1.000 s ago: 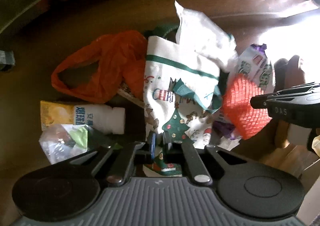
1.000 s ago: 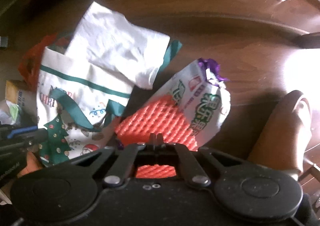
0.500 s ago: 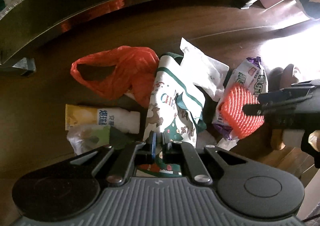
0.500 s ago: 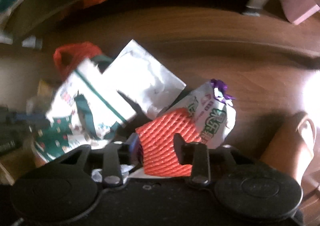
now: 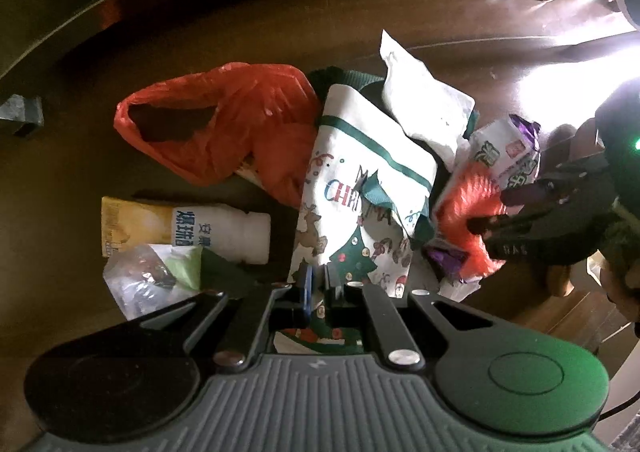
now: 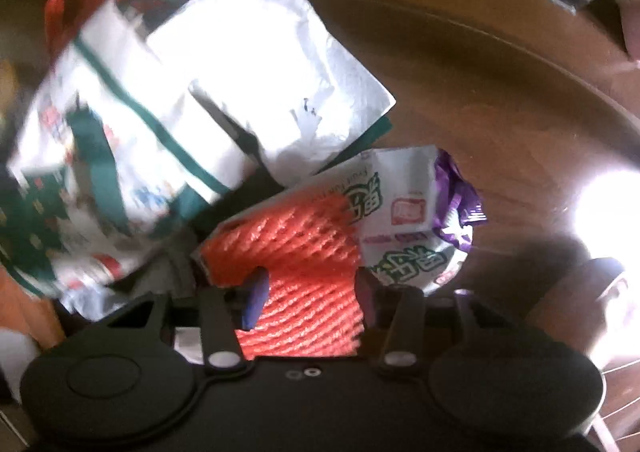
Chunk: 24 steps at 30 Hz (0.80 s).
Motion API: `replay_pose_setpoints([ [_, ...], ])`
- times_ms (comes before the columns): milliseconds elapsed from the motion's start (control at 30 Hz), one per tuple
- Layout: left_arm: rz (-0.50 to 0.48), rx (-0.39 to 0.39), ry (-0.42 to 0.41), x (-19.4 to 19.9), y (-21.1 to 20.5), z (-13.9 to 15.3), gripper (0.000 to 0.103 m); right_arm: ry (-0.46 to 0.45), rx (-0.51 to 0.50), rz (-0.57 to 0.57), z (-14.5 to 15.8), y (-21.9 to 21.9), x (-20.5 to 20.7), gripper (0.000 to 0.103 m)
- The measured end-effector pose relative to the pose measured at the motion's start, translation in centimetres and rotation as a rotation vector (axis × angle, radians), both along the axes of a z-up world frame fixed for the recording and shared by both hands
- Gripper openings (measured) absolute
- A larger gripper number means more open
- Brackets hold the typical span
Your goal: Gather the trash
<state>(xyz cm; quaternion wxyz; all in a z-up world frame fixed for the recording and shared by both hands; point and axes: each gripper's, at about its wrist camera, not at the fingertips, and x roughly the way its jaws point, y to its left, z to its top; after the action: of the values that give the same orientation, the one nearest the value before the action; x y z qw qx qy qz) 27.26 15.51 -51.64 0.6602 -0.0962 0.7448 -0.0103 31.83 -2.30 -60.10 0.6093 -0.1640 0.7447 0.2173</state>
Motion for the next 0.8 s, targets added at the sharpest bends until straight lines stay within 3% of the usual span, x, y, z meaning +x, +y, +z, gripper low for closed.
replay_pose_setpoints([
  [33,0.0,-0.002,0.002,0.0,0.0,-0.1,0.005,-0.018,-0.002,0.004,0.2,0.0,-0.1,0.006],
  [67,-0.001,-0.003,0.003,-0.1,0.0,-0.2,0.005,-0.032,-0.016,0.029,0.1,0.2,-0.3,0.003],
  [167,-0.007,-0.004,0.001,-0.2,-0.1,-0.1,0.005,-0.086,-0.03,0.094,1.2,0.5,-1.1,0.0],
  [400,-0.009,-0.002,-0.033,0.1,0.1,2.2,0.005,-0.152,0.05,0.027,6.3,0.1,-0.5,0.0],
  [467,-0.014,0.004,-0.049,0.1,0.0,2.8,0.005,-0.138,0.1,-0.002,7.0,-0.5,0.0,0.004],
  [533,-0.011,0.006,-0.062,0.0,0.0,3.1,0.005,-0.097,0.132,-0.041,7.1,-1.5,0.6,0.022],
  [600,-0.009,0.004,-0.07,0.1,0.0,3.3,0.005,-0.098,0.131,-0.069,6.9,-2.1,0.7,0.027],
  [667,-0.01,0.004,-0.07,0.0,0.1,3.2,0.005,-0.051,0.152,-0.096,6.8,-2.0,1.3,0.041],
  [700,-0.009,0.003,-0.068,0.0,0.1,3.2,0.005,-0.031,0.164,-0.095,6.6,-1.7,1.2,0.05],
  [767,-0.005,-0.002,-0.065,-0.1,0.2,3.2,0.005,-0.025,0.161,-0.053,5.0,-0.4,0.7,0.056],
  [800,-0.001,-0.005,-0.063,0.0,0.3,3.1,0.005,-0.028,0.149,-0.034,5.8,-0.1,1.3,0.059],
])
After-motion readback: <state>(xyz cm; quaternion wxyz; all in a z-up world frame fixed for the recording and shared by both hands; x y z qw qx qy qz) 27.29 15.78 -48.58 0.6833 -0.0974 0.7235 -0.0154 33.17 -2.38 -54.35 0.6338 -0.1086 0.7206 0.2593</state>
